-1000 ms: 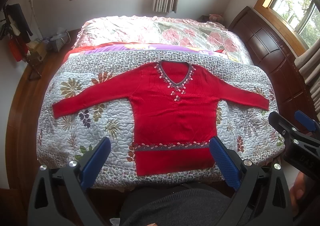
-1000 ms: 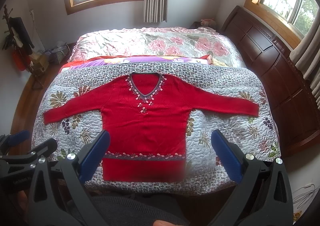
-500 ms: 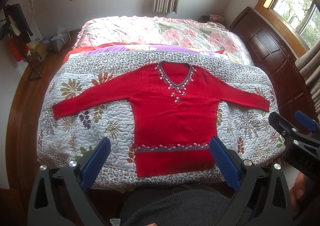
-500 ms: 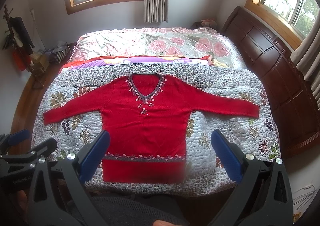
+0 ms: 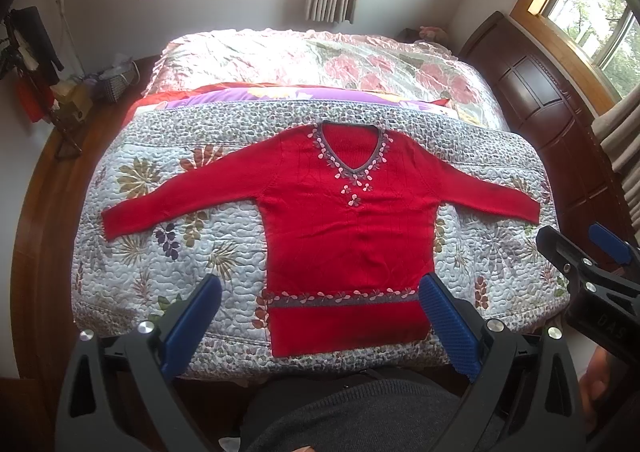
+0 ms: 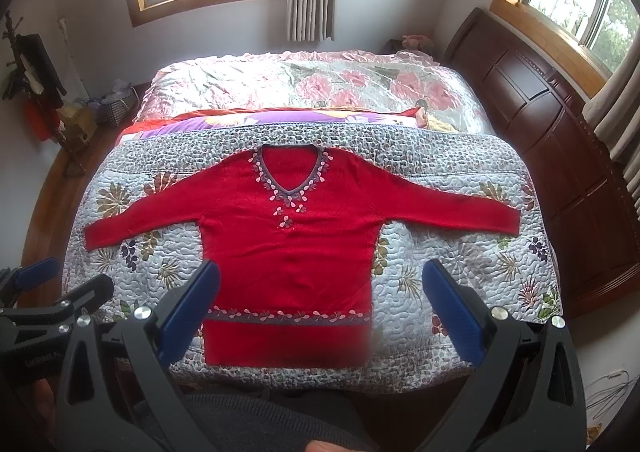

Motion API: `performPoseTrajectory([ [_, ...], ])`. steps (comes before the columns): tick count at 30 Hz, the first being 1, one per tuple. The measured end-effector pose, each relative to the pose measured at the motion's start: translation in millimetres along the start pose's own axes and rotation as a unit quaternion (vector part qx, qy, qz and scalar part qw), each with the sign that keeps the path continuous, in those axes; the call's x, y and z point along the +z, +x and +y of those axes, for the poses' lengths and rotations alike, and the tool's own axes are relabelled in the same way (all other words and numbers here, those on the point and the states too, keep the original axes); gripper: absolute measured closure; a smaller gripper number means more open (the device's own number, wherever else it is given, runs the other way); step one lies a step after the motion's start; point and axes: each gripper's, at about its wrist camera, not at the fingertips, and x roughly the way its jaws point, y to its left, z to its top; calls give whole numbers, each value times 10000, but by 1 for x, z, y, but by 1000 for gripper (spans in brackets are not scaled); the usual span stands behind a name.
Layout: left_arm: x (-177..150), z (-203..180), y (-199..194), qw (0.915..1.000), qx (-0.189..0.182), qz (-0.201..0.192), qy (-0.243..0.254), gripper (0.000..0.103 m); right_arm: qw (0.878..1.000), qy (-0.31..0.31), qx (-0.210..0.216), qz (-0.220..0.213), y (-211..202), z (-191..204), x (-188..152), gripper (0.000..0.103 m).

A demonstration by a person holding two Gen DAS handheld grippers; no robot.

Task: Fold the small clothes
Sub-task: 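Reach the right tool to a sweater sleeve cuff and grasp it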

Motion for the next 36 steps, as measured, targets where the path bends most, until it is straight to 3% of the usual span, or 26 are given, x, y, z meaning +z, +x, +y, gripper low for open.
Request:
performPoseTrajectory([
  [9, 14, 0, 16, 9998, -187, 54, -89, 4, 9999, 42, -61, 96, 16, -8, 8, 3],
  [13, 18, 1, 27, 9986, -487, -74, -186, 4, 9999, 95, 18, 95, 24, -12, 11, 3],
  [16, 24, 3, 39, 9954, -814, -319, -379, 4, 9998, 107, 8, -194, 30, -20, 11, 3],
  [17, 25, 5, 44, 9934, -983, -404, -440, 4, 9992, 167, 207, -307, 34, -26, 11, 3],
  [19, 31, 4, 59, 9909, -1213, -432, -392, 4, 9941, 523, 850, -435, 51, -50, 11, 3],
  [20, 35, 0, 68, 9923, -1132, -428, -259, 4, 9933, 665, 879, -334, 63, -61, 12, 3],
  [23, 44, -11, 83, 9935, -1005, -533, -14, 4, 9951, 878, 456, 61, 115, -99, 14, 4],
  [27, 58, -28, 125, 9962, -871, -13, -66, 4, 9862, 1638, 111, 222, 177, -188, 7, 8],
  [31, 63, -48, 146, 9977, -682, 34, 12, 4, 9610, 2720, 262, 428, 236, -301, -13, 47],
  [34, 63, -57, 159, 9977, -665, 109, -70, 4, 9284, 3632, 609, 492, 274, -380, -34, 49],
  [36, 63, -61, 166, 9961, -846, 150, -221, 4, 8964, 4333, 826, 432, 301, -436, -52, 62],
])
